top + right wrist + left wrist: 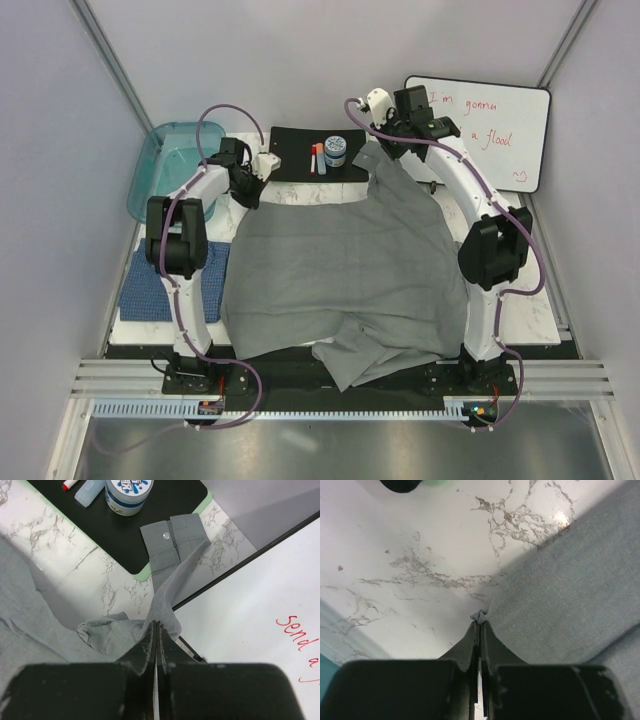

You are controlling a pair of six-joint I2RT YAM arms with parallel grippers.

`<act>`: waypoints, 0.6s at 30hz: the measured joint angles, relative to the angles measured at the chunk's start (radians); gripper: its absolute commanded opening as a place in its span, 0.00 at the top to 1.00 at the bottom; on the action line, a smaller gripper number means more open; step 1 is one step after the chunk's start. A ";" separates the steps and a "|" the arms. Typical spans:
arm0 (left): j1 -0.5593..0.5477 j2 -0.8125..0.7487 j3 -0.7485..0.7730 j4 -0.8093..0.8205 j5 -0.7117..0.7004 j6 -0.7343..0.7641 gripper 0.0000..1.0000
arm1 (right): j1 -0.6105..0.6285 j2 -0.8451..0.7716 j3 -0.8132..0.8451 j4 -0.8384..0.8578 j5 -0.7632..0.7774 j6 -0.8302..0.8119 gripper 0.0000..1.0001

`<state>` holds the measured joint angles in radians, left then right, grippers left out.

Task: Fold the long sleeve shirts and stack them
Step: Fold the shirt

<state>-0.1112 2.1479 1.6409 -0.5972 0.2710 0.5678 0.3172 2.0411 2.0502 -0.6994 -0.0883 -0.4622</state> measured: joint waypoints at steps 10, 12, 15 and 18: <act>0.007 -0.182 -0.109 0.053 0.018 0.000 0.98 | -0.008 0.004 -0.101 0.025 0.081 -0.036 1.00; 0.014 -0.212 -0.143 0.079 0.019 0.001 0.98 | -0.023 -0.002 -0.129 0.028 0.087 -0.040 1.00; 0.026 -0.219 -0.166 0.103 0.028 0.006 0.98 | -0.051 -0.010 -0.132 0.035 0.090 -0.044 1.00; 0.034 -0.220 -0.184 0.119 0.046 0.020 0.98 | -0.071 -0.033 -0.132 0.034 0.089 -0.045 1.00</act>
<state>-0.0772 1.9274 1.4570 -0.4782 0.3168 0.5880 0.2462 2.0079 1.9182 -0.6655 0.0006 -0.5068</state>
